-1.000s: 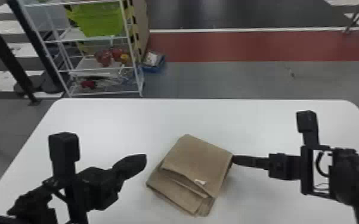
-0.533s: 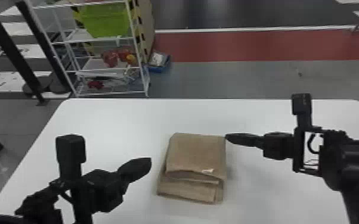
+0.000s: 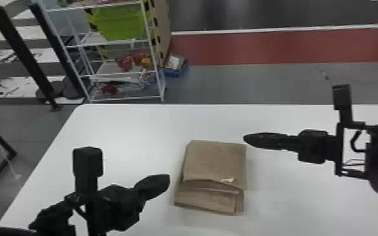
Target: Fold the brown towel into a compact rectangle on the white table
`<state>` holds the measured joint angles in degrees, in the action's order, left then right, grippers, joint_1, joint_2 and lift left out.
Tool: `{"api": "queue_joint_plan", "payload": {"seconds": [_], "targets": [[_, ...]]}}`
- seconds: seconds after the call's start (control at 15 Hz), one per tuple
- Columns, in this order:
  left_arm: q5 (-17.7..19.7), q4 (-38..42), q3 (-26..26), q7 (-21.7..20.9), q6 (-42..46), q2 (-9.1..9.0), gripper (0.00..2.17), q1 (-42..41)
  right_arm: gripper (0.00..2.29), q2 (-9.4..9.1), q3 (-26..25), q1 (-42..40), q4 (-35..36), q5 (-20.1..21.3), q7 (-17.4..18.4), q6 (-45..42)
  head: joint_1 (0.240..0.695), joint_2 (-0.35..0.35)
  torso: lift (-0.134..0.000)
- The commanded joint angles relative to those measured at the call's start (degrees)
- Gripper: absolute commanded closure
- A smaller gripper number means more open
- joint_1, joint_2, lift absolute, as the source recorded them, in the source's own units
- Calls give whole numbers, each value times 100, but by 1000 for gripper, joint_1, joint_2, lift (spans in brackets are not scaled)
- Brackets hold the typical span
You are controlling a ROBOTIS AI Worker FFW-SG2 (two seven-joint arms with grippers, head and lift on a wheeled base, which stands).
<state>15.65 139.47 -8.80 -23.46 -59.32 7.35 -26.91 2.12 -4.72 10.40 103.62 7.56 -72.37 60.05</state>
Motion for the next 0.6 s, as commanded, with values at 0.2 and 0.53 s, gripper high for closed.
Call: {"api": "queue_joint_plan", "payload": {"seconds": [0.2, 0.53], "targets": [[-26, 116, -87, -1, -673, 3, 2142, 63, 481, 201, 446, -434, 1222, 1353, -463, -1157, 695, 105, -122], [-35, 204, -122, -1, -1201, 3, 2142, 63, 454, 227, 1070, -539, 1363, 2320, -596, -2669, 695, 143, -122]]}}
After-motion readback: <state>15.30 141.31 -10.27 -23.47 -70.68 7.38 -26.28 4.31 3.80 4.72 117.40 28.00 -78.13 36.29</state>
